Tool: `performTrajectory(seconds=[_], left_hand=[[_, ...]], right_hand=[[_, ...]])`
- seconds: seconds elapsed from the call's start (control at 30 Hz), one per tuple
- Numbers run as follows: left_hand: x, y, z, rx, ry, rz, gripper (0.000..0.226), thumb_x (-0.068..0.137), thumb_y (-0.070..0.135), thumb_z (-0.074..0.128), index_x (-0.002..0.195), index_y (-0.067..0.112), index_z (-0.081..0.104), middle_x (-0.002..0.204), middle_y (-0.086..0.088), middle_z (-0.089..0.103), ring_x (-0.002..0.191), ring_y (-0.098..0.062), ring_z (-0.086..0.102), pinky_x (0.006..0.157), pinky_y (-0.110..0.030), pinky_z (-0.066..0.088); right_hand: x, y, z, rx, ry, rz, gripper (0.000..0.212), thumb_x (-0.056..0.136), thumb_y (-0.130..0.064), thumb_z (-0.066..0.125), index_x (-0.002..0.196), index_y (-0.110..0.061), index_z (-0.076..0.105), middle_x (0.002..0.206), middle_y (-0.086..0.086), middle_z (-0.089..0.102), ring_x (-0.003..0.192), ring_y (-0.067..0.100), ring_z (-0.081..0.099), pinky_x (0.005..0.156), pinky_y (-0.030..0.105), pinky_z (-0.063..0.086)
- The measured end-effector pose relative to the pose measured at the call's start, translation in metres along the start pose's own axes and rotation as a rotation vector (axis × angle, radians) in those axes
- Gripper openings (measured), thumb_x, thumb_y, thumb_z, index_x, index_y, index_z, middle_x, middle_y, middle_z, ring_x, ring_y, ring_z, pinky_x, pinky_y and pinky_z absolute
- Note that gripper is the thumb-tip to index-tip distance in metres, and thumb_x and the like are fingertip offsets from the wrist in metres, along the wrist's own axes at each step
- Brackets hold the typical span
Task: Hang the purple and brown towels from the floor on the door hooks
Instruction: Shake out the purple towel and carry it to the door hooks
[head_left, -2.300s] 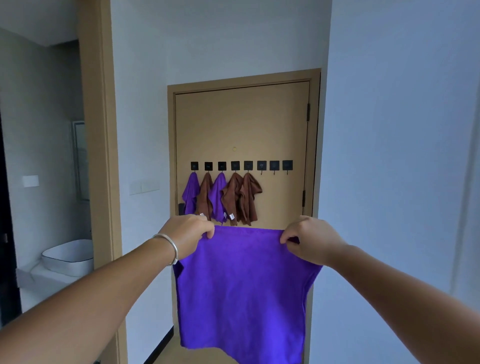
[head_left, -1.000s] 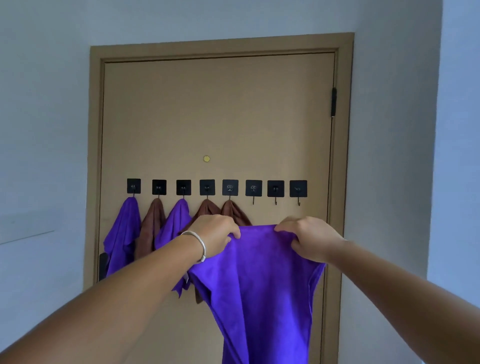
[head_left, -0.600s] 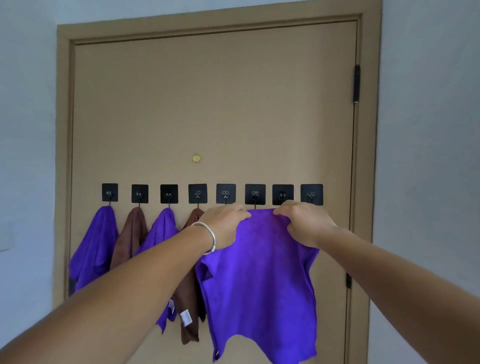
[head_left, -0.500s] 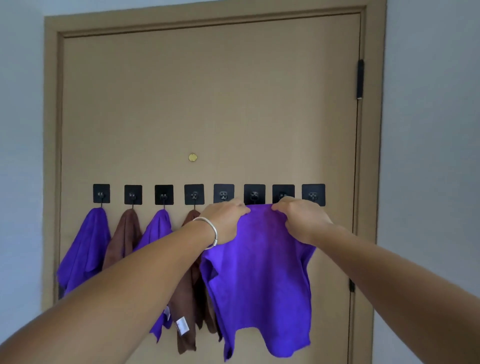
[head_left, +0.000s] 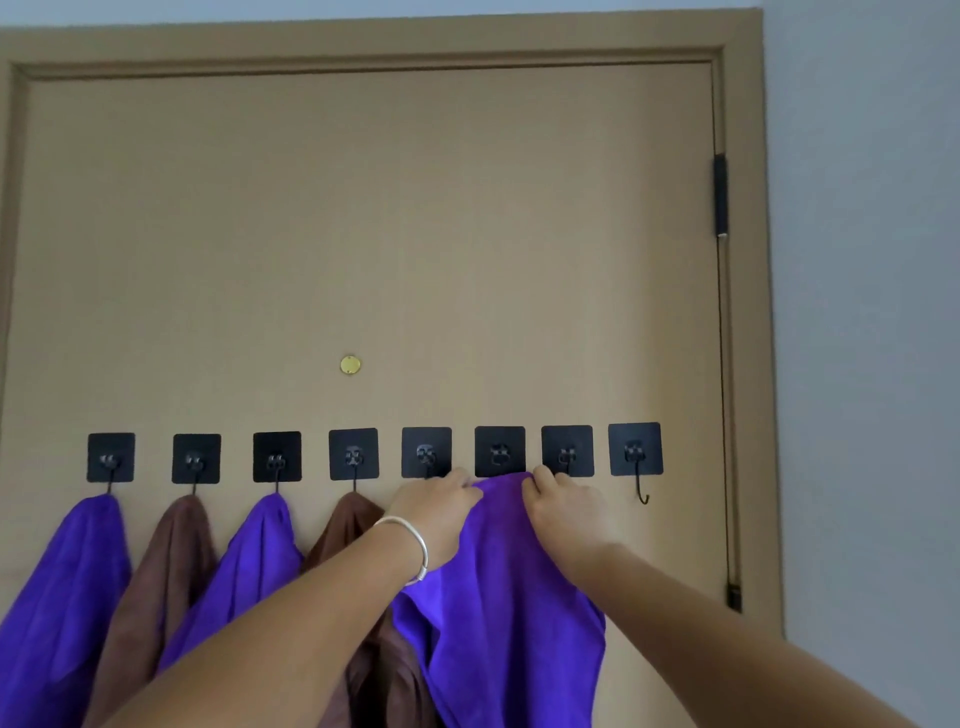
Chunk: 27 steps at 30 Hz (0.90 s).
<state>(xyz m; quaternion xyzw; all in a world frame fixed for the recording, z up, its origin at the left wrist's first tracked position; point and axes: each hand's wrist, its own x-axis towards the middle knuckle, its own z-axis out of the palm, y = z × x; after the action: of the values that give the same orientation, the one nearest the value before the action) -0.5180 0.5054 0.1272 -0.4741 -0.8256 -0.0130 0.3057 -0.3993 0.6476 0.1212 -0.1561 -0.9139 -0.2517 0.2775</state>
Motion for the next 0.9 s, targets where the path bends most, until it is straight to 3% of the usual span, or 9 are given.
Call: performTrajectory(seconds=[0.13, 0.33, 0.47, 0.57, 0.67, 0.8, 0.9], left_hand=[[0.001, 0.000, 0.019, 0.067, 0.000, 0.020, 0.049, 0.083, -0.001, 0.049, 0.126, 0.022, 0.051, 0.120, -0.001, 0.048, 0.103, -0.028, 0.058, 0.085, -0.038, 0.043], [0.002, 0.014, 0.025, 0.157, -0.021, 0.022, 0.043, 0.081, 0.003, 0.055, 0.118, 0.024, 0.054, 0.115, -0.004, 0.050, 0.099, -0.025, 0.057, 0.094, -0.040, 0.037], [-0.001, 0.024, 0.029, 0.177, -0.006, 0.009, 0.035, 0.089, 0.011, 0.049, 0.123, 0.017, 0.054, 0.126, -0.008, 0.044, 0.119, -0.030, 0.041, 0.100, -0.042, 0.031], [-0.004, 0.034, 0.030, 0.219, -0.045, 0.018, 0.032, 0.093, 0.013, 0.045, 0.123, 0.012, 0.056, 0.131, -0.011, 0.043, 0.120, -0.032, 0.041, 0.099, -0.042, 0.035], [-0.008, 0.042, 0.029, 0.128, -0.202, 0.010, 0.031, 0.091, 0.010, 0.046, 0.120, 0.011, 0.055, 0.124, -0.012, 0.054, 0.111, -0.032, 0.054, 0.089, -0.043, 0.046], [-0.016, 0.036, 0.027, -0.081, -0.325, -0.031, 0.034, 0.090, 0.014, 0.049, 0.123, 0.010, 0.046, 0.123, -0.016, 0.057, 0.112, -0.035, 0.055, 0.091, -0.039, 0.043], [-0.021, 0.031, 0.021, -0.148, -0.284, -0.091, 0.027, 0.089, 0.013, 0.045, 0.116, 0.014, 0.051, 0.119, -0.014, 0.059, 0.110, -0.033, 0.056, 0.090, -0.036, 0.044]], right_hand=[[-0.001, -0.007, 0.023, -0.004, -0.018, -0.022, 0.039, 0.095, -0.005, 0.039, 0.133, -0.001, 0.036, 0.130, 0.016, 0.040, 0.109, 0.029, 0.051, 0.077, 0.037, 0.048], [-0.007, -0.016, 0.039, 0.064, -0.022, -0.014, 0.039, 0.095, -0.009, 0.041, 0.133, -0.005, 0.035, 0.130, 0.014, 0.040, 0.109, 0.028, 0.050, 0.077, 0.038, 0.049], [-0.009, -0.022, 0.043, 0.059, 0.005, 0.000, 0.037, 0.094, -0.013, 0.043, 0.130, -0.007, 0.041, 0.127, 0.014, 0.042, 0.110, 0.031, 0.047, 0.087, 0.040, 0.044], [-0.009, -0.020, 0.042, 0.045, 0.024, 0.020, 0.033, 0.093, -0.015, 0.043, 0.126, -0.010, 0.046, 0.126, 0.014, 0.041, 0.112, 0.032, 0.041, 0.093, 0.041, 0.038], [-0.011, -0.018, 0.040, 0.100, -0.059, 0.026, 0.033, 0.091, -0.012, 0.051, 0.124, -0.009, 0.046, 0.121, 0.012, 0.048, 0.106, 0.030, 0.048, 0.087, 0.039, 0.044], [-0.017, -0.021, 0.043, 0.237, -0.183, 0.040, 0.056, 0.087, -0.009, 0.060, 0.135, -0.011, 0.031, 0.110, 0.011, 0.059, 0.093, 0.030, 0.060, 0.073, 0.037, 0.050], [-0.022, -0.020, 0.047, 0.292, -0.163, 0.024, 0.050, 0.088, -0.011, 0.056, 0.132, -0.015, 0.033, 0.105, 0.008, 0.061, 0.088, 0.029, 0.061, 0.072, 0.038, 0.053]])
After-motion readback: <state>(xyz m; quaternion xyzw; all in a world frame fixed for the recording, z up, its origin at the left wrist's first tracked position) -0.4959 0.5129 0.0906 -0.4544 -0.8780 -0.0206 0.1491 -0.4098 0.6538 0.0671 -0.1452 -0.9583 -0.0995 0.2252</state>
